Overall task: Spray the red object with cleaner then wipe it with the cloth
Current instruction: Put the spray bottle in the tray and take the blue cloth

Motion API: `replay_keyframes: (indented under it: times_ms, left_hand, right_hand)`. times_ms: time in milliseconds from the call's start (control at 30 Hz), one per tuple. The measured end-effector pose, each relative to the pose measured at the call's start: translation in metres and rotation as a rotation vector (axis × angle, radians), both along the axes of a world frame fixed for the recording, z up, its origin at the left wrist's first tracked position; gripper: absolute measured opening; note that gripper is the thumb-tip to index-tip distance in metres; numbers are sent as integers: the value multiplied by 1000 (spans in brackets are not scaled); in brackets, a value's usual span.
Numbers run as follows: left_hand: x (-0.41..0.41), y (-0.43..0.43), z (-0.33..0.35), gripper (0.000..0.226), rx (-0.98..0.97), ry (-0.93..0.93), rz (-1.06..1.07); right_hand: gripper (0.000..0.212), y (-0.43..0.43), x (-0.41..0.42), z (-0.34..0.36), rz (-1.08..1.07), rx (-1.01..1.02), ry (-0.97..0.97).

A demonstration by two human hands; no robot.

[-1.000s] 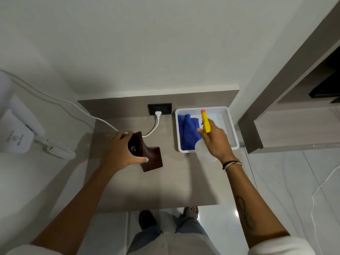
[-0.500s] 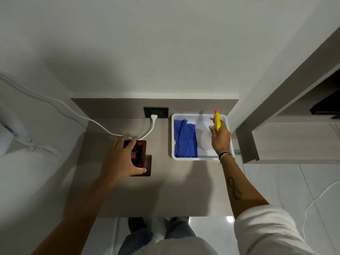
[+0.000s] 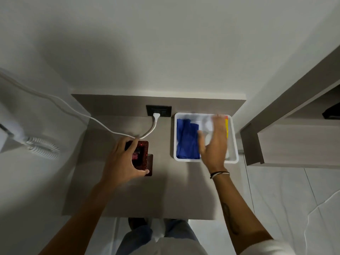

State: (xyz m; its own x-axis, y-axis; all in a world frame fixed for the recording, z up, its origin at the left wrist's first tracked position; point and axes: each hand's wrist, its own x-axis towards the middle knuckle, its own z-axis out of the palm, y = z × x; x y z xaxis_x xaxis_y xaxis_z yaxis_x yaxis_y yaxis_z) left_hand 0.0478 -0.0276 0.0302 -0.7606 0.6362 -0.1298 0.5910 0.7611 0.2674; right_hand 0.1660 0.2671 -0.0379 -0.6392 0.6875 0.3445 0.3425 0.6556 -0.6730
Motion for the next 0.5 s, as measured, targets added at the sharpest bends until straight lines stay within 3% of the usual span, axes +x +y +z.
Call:
replay_keyframes:
  times_ms: [100, 200, 500]
  left_hand:
    - [-1, -2, -8, 122, 47, 30, -4]
    - [-5, -5, -18, 118, 89, 36, -16]
    - [-5, -6, -41, 111, 221, 41, 6]
  right_hand:
    - [64, -21, -27, -19, 312, 101, -357]
    - [67, -26, -47, -42, 410, 152, -715]
    - [87, -14, -75, -89, 320, 101, -963]
